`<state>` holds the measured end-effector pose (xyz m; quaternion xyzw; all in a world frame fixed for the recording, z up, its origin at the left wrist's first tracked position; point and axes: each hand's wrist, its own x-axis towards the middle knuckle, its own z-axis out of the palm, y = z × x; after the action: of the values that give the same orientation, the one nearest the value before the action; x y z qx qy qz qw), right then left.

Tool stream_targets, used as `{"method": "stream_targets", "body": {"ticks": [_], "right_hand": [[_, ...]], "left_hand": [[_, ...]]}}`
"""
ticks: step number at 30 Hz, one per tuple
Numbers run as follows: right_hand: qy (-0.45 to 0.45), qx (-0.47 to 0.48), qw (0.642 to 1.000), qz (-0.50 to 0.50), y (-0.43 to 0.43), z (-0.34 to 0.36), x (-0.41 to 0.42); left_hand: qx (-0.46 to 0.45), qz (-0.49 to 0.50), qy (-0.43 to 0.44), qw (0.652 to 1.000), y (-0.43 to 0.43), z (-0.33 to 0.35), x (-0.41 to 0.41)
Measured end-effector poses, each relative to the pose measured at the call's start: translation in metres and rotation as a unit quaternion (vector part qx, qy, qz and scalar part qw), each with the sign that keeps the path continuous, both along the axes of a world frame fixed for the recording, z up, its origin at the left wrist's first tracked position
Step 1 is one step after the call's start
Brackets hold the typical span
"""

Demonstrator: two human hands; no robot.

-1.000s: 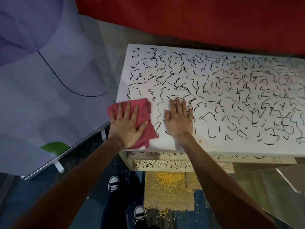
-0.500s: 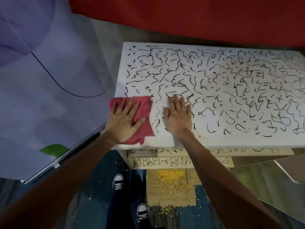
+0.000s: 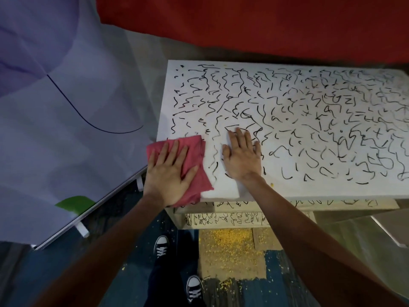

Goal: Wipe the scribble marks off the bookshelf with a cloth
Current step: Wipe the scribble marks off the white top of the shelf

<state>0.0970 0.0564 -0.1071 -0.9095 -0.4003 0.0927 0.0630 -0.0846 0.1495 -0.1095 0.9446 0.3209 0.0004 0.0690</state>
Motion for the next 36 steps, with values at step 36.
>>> {"method": "stream_targets", "body": {"ticks": [36], "right_hand": [[0.02,0.035,0.999,0.001,-0.005,0.0,0.0]], "left_hand": [[-0.002,0.049,0.002,0.999,-0.01,-0.001,0.037]]}}
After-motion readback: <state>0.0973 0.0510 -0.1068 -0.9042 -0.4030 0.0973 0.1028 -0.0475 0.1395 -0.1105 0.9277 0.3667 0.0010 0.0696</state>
